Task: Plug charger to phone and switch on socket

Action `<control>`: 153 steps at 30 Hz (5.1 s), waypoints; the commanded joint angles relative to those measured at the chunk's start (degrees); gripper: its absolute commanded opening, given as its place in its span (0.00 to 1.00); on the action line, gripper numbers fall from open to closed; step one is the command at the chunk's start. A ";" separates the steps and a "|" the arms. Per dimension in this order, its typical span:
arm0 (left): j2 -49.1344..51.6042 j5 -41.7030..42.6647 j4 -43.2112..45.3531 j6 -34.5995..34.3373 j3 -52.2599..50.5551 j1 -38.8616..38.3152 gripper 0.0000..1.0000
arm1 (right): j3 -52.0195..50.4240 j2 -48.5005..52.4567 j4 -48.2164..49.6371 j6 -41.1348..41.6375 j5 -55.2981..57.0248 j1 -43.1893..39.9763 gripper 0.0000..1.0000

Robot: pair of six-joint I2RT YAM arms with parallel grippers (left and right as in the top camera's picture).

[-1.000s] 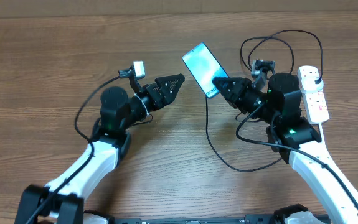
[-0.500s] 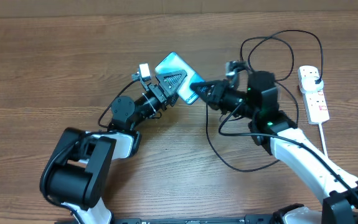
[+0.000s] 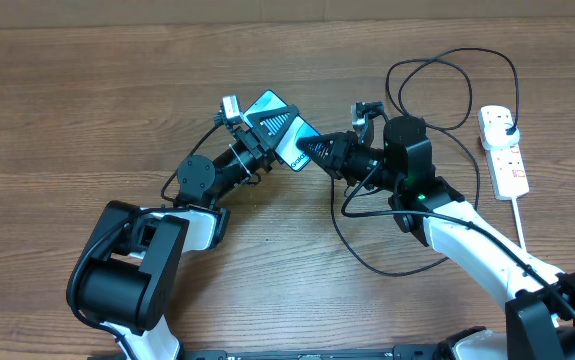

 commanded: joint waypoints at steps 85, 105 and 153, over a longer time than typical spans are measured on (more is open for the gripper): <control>0.17 9.81 -13.99 -21.92 1.62 9.70 0.04 | -0.07 -18.32 -22.47 -17.90 17.16 -8.26 0.98; 0.17 39.91 -40.00 -24.70 20.85 7.02 0.05 | -0.02 -27.63 -56.35 -31.43 29.81 -8.76 1.00; 0.15 36.59 -49.16 -24.68 21.27 7.82 0.05 | -0.02 1.07 -31.67 -49.20 35.12 1.60 0.79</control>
